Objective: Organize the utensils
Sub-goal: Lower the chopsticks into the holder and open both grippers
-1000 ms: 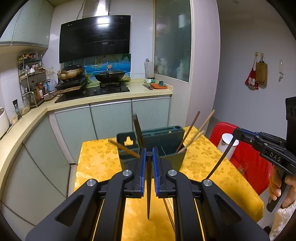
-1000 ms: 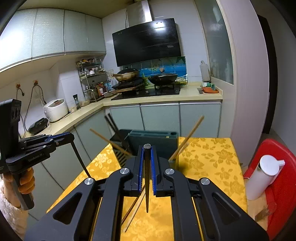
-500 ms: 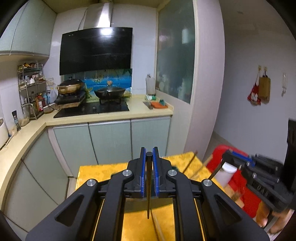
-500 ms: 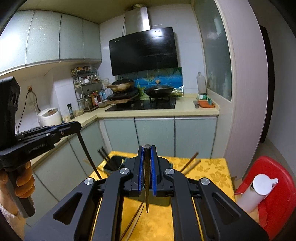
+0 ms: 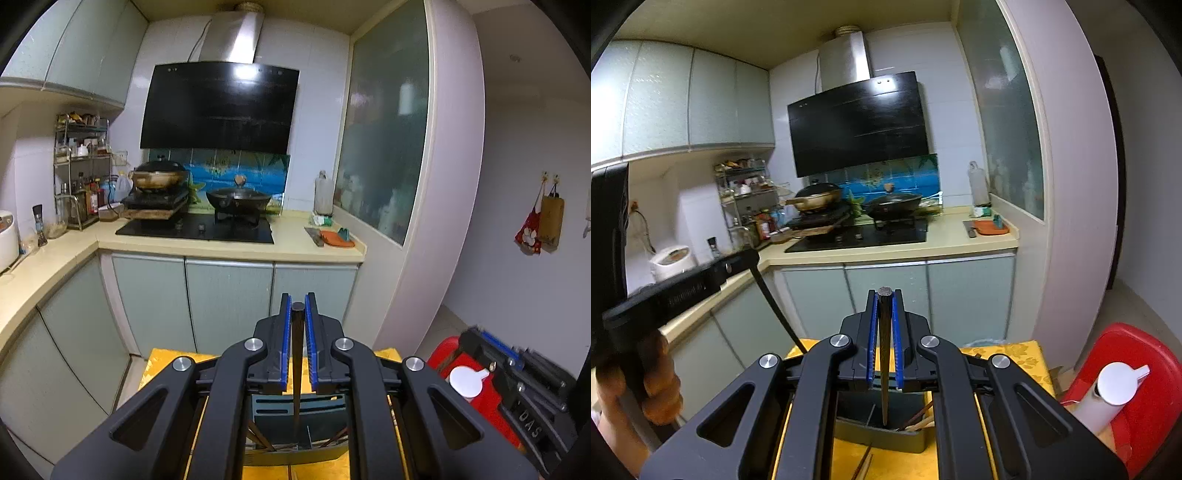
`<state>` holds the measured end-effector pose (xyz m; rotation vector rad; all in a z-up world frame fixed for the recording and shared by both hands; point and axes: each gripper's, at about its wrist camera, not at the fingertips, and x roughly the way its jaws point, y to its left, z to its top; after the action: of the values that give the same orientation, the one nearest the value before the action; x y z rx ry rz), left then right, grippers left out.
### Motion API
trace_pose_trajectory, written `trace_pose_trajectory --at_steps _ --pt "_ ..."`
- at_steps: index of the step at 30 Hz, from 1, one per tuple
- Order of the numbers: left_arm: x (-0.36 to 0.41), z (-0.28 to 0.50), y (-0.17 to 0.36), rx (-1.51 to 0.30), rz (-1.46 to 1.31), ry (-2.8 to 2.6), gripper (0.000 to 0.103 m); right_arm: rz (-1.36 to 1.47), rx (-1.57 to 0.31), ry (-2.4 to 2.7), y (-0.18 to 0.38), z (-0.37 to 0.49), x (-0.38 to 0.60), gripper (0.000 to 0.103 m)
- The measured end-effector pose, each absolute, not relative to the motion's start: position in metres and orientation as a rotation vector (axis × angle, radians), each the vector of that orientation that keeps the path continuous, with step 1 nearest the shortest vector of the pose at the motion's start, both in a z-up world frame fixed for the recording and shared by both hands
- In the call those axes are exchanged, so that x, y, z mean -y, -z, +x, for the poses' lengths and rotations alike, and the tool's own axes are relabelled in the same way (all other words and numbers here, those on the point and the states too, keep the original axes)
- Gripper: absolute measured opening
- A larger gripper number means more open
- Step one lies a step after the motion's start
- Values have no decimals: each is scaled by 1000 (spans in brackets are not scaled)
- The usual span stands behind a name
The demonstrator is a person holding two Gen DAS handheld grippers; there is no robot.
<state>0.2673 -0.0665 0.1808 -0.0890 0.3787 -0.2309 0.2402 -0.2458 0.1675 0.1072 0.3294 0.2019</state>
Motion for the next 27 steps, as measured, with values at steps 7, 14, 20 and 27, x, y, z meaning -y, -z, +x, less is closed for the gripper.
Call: trace_pose_trajectory --at_steps 7,14,20,27 --pt "76 276 -142 -428 -28 221 7 64 -391 -179 -144 260 234 8" --pt "73 282 -116 -470 -15 212 7 29 -463 -173 -116 273 224 8" --pt "71 279 -116 -455 -13 198 7 30 -485 -185 -108 276 219 9" --pt "63 264 -128 -404 -19 180 54 40 -449 -166 -113 264 222 51"
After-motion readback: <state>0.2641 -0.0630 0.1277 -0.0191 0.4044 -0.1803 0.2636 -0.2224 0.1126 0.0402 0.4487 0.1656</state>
